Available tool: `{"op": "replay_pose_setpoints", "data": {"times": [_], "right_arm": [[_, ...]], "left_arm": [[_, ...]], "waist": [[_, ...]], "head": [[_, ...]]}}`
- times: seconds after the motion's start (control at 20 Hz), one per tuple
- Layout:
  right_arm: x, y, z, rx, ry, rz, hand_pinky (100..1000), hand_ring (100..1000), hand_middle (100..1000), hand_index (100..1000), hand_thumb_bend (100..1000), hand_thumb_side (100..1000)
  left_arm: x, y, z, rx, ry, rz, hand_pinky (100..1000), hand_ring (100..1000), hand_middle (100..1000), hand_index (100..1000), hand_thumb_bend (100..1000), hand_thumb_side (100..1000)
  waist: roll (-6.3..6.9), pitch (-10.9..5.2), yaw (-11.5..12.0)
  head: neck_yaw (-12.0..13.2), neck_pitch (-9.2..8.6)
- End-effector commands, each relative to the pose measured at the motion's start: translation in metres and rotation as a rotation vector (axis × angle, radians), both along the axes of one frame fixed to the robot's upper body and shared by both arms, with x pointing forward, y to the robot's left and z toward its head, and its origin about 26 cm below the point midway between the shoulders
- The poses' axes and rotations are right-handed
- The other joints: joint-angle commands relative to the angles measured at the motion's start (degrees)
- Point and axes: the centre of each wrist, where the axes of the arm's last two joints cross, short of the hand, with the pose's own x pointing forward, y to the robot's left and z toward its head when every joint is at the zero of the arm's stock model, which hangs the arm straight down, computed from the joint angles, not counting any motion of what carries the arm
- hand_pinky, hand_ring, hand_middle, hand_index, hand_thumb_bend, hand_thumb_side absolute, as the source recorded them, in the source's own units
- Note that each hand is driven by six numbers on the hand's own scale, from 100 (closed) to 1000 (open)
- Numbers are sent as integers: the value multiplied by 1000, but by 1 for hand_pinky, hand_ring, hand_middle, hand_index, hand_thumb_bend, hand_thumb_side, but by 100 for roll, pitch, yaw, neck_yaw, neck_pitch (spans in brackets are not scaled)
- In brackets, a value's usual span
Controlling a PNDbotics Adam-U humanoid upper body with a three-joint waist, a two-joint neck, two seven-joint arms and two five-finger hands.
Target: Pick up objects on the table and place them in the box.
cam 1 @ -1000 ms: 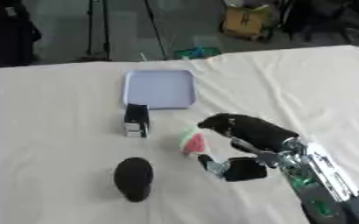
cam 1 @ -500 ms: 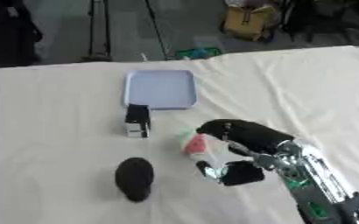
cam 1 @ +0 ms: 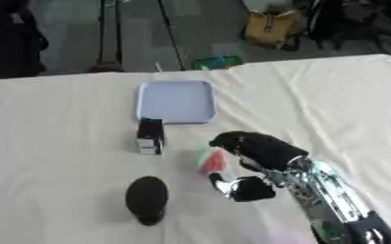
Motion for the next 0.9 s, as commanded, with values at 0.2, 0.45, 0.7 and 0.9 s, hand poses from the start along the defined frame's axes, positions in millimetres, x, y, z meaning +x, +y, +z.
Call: {"op": "replay_pose_setpoints", "data": {"times": [0.2, 0.45, 0.7, 0.9], "right_arm": [[7, 4, 5, -14, -58, -20, 901, 984, 956, 1000, 246, 800], [10, 8, 0, -28, -36, -50, 901, 990, 964, 1000, 318, 808], [11, 13, -1, -24, -4, -78, 901, 986, 962, 1000, 344, 802], [14, 15, -1, -43, -6, -87, 897, 987, 967, 1000, 352, 790]], "left_arm": [[-1, -2, 5, 7, -16, -12, 644, 678, 782, 669, 100, 865], [-1, -2, 5, 6, -17, -14, 645, 678, 782, 669, 100, 865], [-1, -3, 5, 5, -18, -18, 645, 679, 783, 668, 100, 862], [-1, -3, 5, 2, -16, -19, 646, 680, 784, 668, 100, 862]], "waist": [[16, -64, 18], [21, -53, 16], [22, -46, 11], [22, -45, 24]], "head": [[-39, -71], [-48, -73], [-58, -83], [-70, -93]]}}
